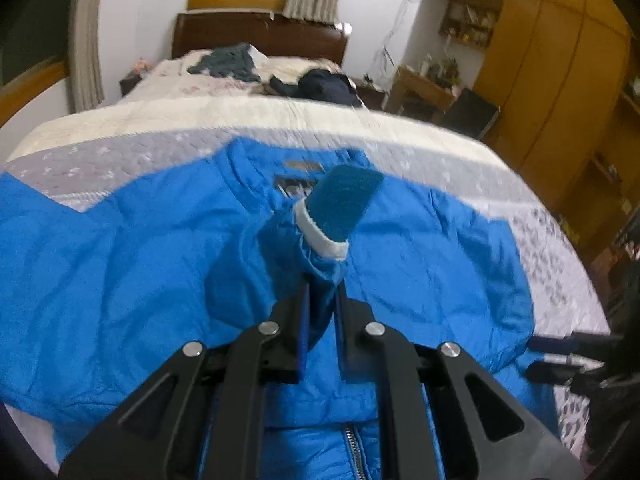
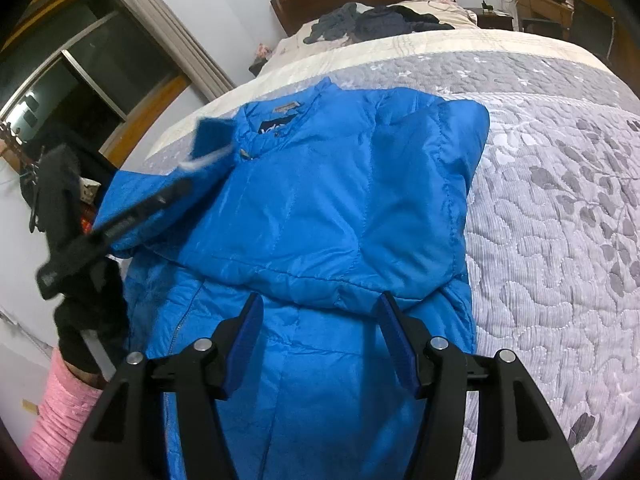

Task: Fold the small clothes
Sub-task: 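Lay the held sleeve across the jacket front with the left gripper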

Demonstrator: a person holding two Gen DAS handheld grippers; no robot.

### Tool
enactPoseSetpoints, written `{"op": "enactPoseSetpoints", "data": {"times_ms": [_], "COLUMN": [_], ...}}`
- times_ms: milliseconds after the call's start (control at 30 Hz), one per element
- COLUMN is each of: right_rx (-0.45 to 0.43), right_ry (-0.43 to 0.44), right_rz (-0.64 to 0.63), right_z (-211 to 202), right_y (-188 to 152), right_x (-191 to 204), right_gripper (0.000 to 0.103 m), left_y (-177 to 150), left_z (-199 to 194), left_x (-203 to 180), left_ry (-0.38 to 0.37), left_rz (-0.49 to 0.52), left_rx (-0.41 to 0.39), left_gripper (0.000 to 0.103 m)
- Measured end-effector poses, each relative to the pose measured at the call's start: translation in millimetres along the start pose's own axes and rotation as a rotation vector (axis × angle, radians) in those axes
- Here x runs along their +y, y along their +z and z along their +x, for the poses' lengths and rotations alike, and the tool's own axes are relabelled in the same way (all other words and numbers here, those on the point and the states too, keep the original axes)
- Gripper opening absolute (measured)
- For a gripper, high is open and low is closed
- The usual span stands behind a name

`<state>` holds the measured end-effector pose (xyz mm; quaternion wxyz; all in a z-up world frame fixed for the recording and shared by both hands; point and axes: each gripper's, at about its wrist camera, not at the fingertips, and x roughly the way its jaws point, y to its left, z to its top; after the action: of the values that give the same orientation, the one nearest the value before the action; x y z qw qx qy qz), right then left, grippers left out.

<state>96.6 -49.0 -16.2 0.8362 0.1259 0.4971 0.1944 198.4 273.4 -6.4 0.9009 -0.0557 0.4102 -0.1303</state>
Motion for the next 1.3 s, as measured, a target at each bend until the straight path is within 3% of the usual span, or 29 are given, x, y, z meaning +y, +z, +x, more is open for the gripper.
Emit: {"op": "enactPoseSetpoints", "data": {"times_ms": [100,233,267,300,367,433,567,667,733,933,967,1033,1100,1167,1300], "right_rx": [0.000,-0.007,-0.009,-0.013,-0.018,-0.021,0.010,0.045,0.075,0.179,0.192,0.190,0.177,0.172,0.096], "right_ry": [-0.001,-0.003,-0.002,0.002,0.013,0.025,0.084,0.146,0.159,0.086,0.083,0.095,0.124,0.154,0.122], "right_rz": [-0.001,-0.003,-0.004,-0.007,-0.013,-0.020,-0.023,-0.011,0.011,0.059,0.071,0.055,0.043,0.038,0.015], "right_z": [0,-2,-3,-4,-7,-8,-2,10,22,73,81,91,93,92,64], "right_y": [0,0,1,1,2,4,13,26,36,61,62,65,66,67,72], "right_x": [1,2,3,5,8,16,33,46,51,51,49,51,54,57,54], "right_gripper": [0.060,0.060,0.060,0.060,0.060,0.060,0.060,0.060,0.060,0.060,0.058,0.042,0.018,0.014,0.013], "left_y": [-9,-18,-22,-24,-28,-29,-24,-17,-15,-18,-18,-19,-18,-19,-20], "left_z": [10,-6,-13,-25,-49,-78,-126,-140,-138,-128,-127,-130,-129,-130,-131], "left_x": [-5,-8,-4,1,12,23,57,89,107,141,143,152,159,164,169], "left_ry": [-0.035,-0.123,-0.169,-0.228,-0.288,-0.303,-0.211,-0.031,0.021,0.025,0.032,0.040,0.044,0.045,0.050], "left_rz": [0.021,0.034,0.019,-0.006,-0.042,-0.046,-0.076,-0.113,-0.141,-0.242,-0.250,-0.263,-0.280,-0.289,-0.296], "left_rx": [0.072,0.105,0.116,0.122,0.097,0.040,-0.102,-0.187,-0.202,-0.217,-0.218,-0.219,-0.220,-0.219,-0.211], "left_gripper": [0.012,0.015,0.021,0.034,0.042,0.042,0.049,0.050,0.050,0.050,0.050,0.050,0.050,0.050,0.050]}}
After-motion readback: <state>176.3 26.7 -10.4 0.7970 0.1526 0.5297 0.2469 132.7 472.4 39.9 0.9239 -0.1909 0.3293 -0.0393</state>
